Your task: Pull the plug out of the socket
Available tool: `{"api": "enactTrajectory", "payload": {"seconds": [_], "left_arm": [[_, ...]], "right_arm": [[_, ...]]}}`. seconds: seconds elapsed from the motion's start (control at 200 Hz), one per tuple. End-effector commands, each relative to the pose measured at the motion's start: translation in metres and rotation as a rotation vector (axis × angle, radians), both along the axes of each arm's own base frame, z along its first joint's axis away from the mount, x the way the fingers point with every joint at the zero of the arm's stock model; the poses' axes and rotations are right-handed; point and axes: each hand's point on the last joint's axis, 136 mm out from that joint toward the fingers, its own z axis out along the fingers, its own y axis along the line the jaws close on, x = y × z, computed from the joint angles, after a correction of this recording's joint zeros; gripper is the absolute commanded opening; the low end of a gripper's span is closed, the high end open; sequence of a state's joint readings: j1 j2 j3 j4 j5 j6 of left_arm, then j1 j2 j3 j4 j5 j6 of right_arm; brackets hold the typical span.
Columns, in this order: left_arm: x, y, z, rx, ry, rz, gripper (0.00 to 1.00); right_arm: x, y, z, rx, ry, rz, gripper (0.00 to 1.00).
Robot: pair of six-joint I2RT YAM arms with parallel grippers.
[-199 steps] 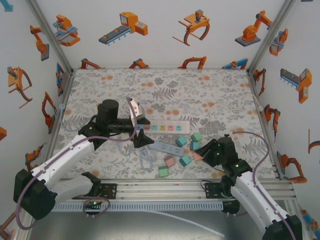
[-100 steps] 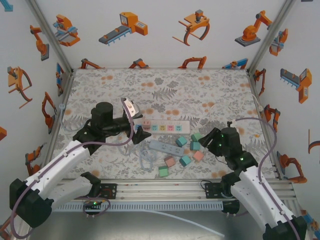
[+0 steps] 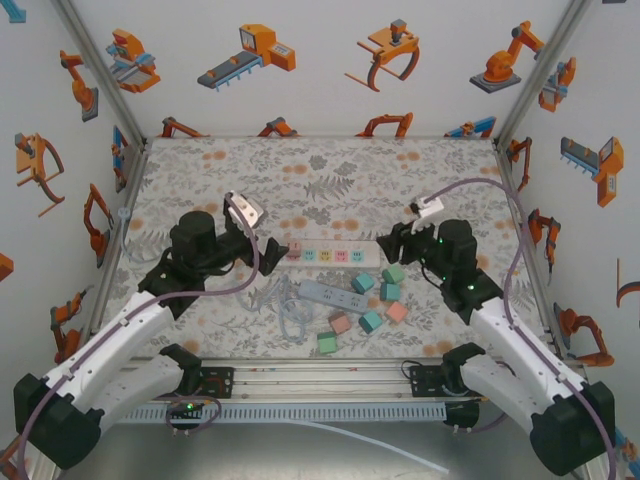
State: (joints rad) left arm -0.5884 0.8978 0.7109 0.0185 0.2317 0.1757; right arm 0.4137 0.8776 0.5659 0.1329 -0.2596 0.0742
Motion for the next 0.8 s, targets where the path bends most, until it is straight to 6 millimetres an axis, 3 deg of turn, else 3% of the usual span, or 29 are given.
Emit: {"api": "enactTrajectory", "payload": {"seconds": [0.0, 0.12, 0.345, 0.596, 0.796], "left_arm": [[0.019, 0.025, 0.006, -0.036, -0.018, 0.165, 0.97], [0.034, 0.042, 0.004, -0.073, 0.008, 0.261, 0.97], [0.064, 0.066, -0.014, -0.092, 0.118, 0.408, 0.97], [0.089, 0.079, -0.068, -0.065, 0.397, 0.555, 0.97], [0.103, 0.082, -0.105, -0.143, 0.622, 0.600, 0.97]], "right_arm": [[-0.015, 0.045, 0.037, -0.200, -0.436, 0.327, 0.50], [-0.025, 0.078, 0.032, -0.292, -0.563, 0.527, 0.50], [-0.016, 0.133, 0.006, -0.377, -0.577, 0.698, 0.52], [0.000, 0.181, -0.031, -0.381, -0.498, 0.799, 0.52], [0.008, 0.204, -0.065, -0.384, -0.372, 0.859, 0.52]]}}
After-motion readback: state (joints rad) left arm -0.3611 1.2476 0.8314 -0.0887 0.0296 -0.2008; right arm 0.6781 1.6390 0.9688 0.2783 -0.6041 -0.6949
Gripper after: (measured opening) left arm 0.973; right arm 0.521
